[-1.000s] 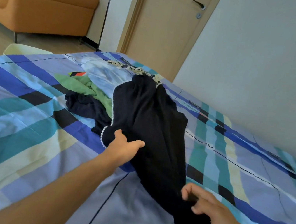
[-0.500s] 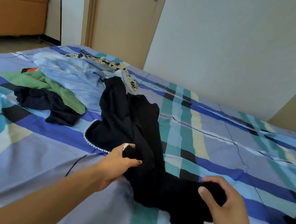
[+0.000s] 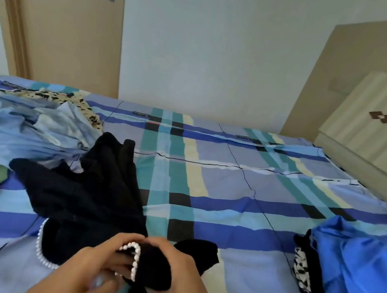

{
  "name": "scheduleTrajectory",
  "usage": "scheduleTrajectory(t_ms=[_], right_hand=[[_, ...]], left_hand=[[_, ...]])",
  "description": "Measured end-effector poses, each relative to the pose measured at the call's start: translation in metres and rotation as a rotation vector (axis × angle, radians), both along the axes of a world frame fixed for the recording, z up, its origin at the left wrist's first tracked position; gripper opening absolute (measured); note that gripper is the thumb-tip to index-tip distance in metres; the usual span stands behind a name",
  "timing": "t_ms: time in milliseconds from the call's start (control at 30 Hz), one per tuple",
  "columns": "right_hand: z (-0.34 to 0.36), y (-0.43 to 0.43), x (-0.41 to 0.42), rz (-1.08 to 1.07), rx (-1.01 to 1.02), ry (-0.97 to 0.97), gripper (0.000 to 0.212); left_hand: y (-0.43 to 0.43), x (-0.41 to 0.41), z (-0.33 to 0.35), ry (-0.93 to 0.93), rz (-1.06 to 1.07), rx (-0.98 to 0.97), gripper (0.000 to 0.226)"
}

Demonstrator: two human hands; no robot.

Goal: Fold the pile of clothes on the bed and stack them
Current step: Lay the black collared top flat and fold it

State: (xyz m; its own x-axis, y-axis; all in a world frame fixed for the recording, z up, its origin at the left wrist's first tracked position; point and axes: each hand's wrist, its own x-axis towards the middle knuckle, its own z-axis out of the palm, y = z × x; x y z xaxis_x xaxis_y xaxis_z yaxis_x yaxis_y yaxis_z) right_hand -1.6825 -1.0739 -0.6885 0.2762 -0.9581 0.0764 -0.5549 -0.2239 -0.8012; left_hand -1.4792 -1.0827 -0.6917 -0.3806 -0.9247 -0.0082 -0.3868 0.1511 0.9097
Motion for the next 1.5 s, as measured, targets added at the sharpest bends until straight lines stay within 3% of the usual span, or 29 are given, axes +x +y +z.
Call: scheduleTrajectory(t_ms=[33, 100, 167, 233, 300, 367, 433, 467, 567, 633, 767, 867, 967, 1000, 1067, 1167, 1200, 1267, 1333, 1433, 1500], right_hand=[[0.002, -0.002, -0.004, -0.014, 0.023, -0.038, 0.058], [0.009, -0.004, -0.015, -0.008, 0.117, -0.149, 0.050], [0.020, -0.001, -0.029, 0.023, 0.233, -0.330, 0.049], [0.032, 0.003, -0.043, 0.103, 0.314, -0.539, 0.062], [0.045, 0.010, -0.053, 0.241, 0.364, -0.703, 0.075], [0.053, 0.012, -0.061, 0.267, 0.349, -0.811, 0.082], [0.055, 0.008, -0.067, 0.066, 0.312, -0.925, 0.079], [0.054, 0.004, -0.069, -0.089, 0.303, -0.980, 0.073], [0.041, -0.009, -0.082, -0.520, 0.304, -0.997, 0.058], [0.034, -0.011, -0.087, -0.637, 0.324, -0.943, 0.051], [0.032, -0.009, -0.080, -0.458, 0.399, -0.859, 0.028], [0.031, -0.004, -0.071, -0.239, 0.479, -0.594, 0.050], [0.027, 0.001, -0.067, -0.208, 0.509, -0.472, 0.043], [0.030, 0.003, -0.066, -0.197, 0.517, -0.452, 0.038], [0.032, 0.004, -0.071, -0.168, 0.490, -0.357, 0.030], [0.029, -0.002, -0.081, -0.218, 0.388, -0.159, 0.032], [0.028, -0.002, -0.083, -0.228, 0.372, -0.087, 0.031], [0.025, -0.003, -0.088, -0.195, 0.388, 0.066, 0.032], [0.021, -0.002, -0.090, -0.155, 0.370, 0.134, 0.043], [0.013, -0.009, -0.082, -0.210, 0.176, -0.008, 0.060], [0.009, -0.011, -0.069, -0.251, 0.206, -0.177, 0.063]], left_hand=[[-0.014, 0.011, -0.010, -0.058, 0.054, -0.070, 0.069], [-0.029, 0.043, -0.026, -0.317, 0.017, -0.194, 0.057], [-0.043, 0.065, -0.044, -0.499, 0.024, -0.246, 0.098], [-0.036, 0.065, -0.053, -0.655, 0.049, -0.532, 0.128], [-0.011, 0.048, -0.044, -0.648, -0.008, -0.493, 0.117], [-0.011, 0.037, -0.050, -0.524, 0.010, -0.593, 0.066], [-0.013, 0.024, -0.030, -0.372, 0.102, -0.573, 0.013], [-0.011, 0.020, -0.019, -0.266, 0.156, -0.497, 0.011], [0.003, 0.011, 0.023, 0.126, 0.232, -0.143, 0.011], [0.012, 0.011, 0.047, 0.365, 0.254, 0.127, 0.014], [0.024, 0.019, 0.067, 0.634, 0.156, 0.391, 0.047], [0.023, 0.038, 0.058, 0.838, 0.095, 0.482, 0.076], [0.012, 0.045, 0.036, 1.115, -0.047, 0.529, 0.082], [0.012, 0.045, 0.038, 1.064, 0.022, 0.565, 0.088], [0.010, 0.043, 0.039, 0.689, 0.267, 0.462, 0.093], [0.011, 0.045, 0.031, 0.044, 0.391, 0.366, 0.122], [0.012, 0.047, 0.027, -0.071, 0.426, 0.343, 0.115], [0.011, 0.047, 0.023, -0.149, 0.439, 0.277, 0.084], [0.012, 0.041, 0.023, -0.079, 0.424, 0.170, 0.046], [0.012, 0.034, 0.036, 0.019, 0.290, -0.061, 0.035], [0.019, 0.028, 0.048, 0.054, 0.110, -0.143, 0.036]])
